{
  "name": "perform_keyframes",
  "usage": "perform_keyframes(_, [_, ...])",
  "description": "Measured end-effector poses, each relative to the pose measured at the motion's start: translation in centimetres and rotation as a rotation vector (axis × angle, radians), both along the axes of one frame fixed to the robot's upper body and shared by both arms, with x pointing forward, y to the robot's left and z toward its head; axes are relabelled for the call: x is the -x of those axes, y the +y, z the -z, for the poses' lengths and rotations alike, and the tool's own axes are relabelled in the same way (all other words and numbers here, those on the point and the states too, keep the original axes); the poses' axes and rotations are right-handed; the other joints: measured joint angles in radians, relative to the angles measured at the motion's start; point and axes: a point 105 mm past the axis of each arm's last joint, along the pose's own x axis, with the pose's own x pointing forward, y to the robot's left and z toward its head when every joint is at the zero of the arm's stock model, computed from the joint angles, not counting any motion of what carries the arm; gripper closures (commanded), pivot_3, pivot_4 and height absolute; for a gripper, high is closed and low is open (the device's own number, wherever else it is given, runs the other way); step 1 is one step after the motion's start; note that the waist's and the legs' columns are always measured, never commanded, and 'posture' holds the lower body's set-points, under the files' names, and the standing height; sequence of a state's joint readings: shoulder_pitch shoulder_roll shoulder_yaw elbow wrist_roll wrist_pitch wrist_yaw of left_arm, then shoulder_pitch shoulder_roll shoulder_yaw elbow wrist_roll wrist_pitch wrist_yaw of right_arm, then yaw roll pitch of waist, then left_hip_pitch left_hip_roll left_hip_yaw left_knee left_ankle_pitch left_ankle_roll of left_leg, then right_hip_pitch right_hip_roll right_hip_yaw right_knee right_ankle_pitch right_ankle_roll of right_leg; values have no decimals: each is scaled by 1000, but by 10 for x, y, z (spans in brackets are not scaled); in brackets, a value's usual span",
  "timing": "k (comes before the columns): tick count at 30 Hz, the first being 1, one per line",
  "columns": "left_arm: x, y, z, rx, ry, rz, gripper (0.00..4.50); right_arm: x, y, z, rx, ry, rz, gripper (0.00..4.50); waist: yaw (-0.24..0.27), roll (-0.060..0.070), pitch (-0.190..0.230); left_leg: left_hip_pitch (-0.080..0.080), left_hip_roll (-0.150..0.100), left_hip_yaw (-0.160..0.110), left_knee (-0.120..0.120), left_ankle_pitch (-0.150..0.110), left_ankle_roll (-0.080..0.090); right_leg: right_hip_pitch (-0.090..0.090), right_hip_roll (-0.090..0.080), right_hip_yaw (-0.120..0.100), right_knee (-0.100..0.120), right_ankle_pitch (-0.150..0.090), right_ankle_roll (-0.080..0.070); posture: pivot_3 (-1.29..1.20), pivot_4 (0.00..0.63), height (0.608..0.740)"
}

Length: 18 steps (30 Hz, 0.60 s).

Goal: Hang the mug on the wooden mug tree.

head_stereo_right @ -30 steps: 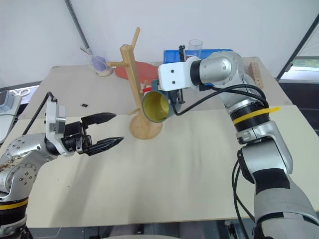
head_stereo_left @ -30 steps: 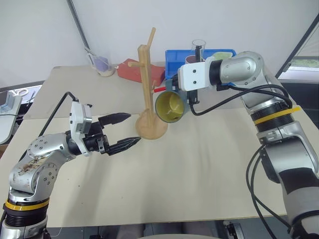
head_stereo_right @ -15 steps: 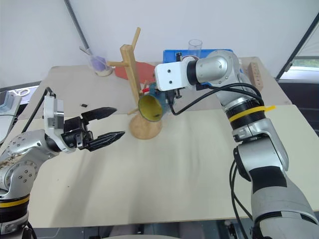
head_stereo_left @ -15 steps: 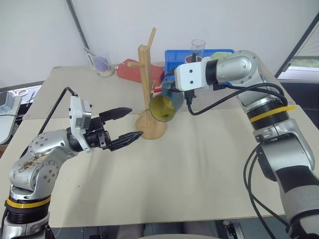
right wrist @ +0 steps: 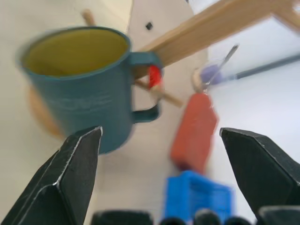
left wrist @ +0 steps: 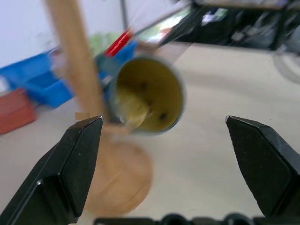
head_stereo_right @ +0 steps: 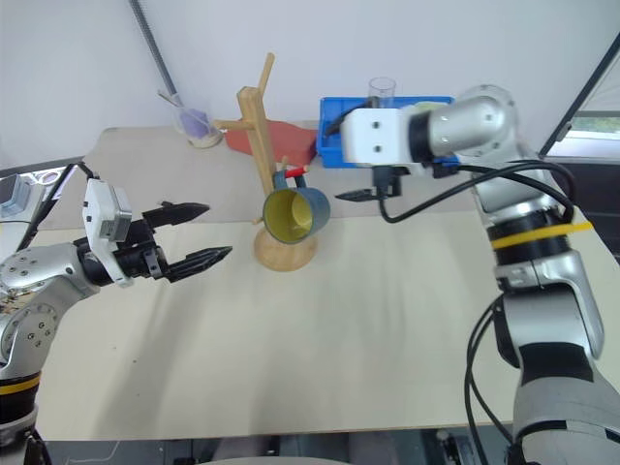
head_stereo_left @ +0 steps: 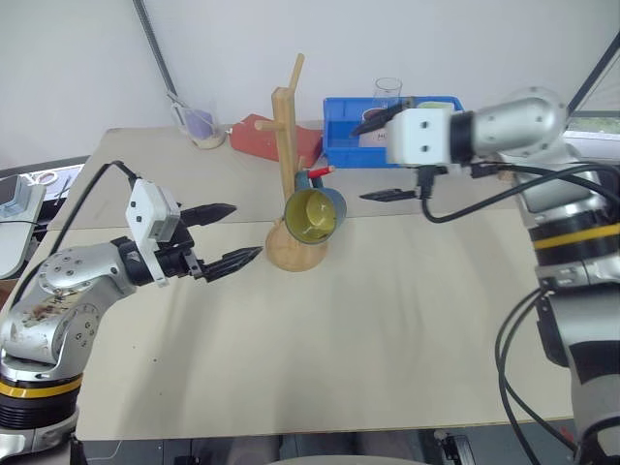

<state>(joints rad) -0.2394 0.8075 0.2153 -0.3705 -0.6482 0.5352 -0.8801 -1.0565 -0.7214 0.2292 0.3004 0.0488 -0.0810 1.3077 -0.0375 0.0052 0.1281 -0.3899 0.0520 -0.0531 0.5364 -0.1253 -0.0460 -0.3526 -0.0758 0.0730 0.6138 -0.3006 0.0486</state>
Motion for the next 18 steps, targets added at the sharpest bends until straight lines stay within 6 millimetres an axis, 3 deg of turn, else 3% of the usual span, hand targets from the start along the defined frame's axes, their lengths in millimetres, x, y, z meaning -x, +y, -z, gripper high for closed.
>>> perform_keyframes(8, [-12,39,-7,-124,-8,-129,0,37,-18,-12,-250,215,41,21,-6,-1,0,1,0,0,-1,-2,-2,-2,0,0,0,0,0,0,150,740])
perform_keyframes(18, [-14,41,-14,-122,-15,-133,0,45,-15,-11,-308,247,74,21,-2,-2,1,0,0,0,-1,-2,-3,-2,-1,0,-2,0,0,0,150,740])
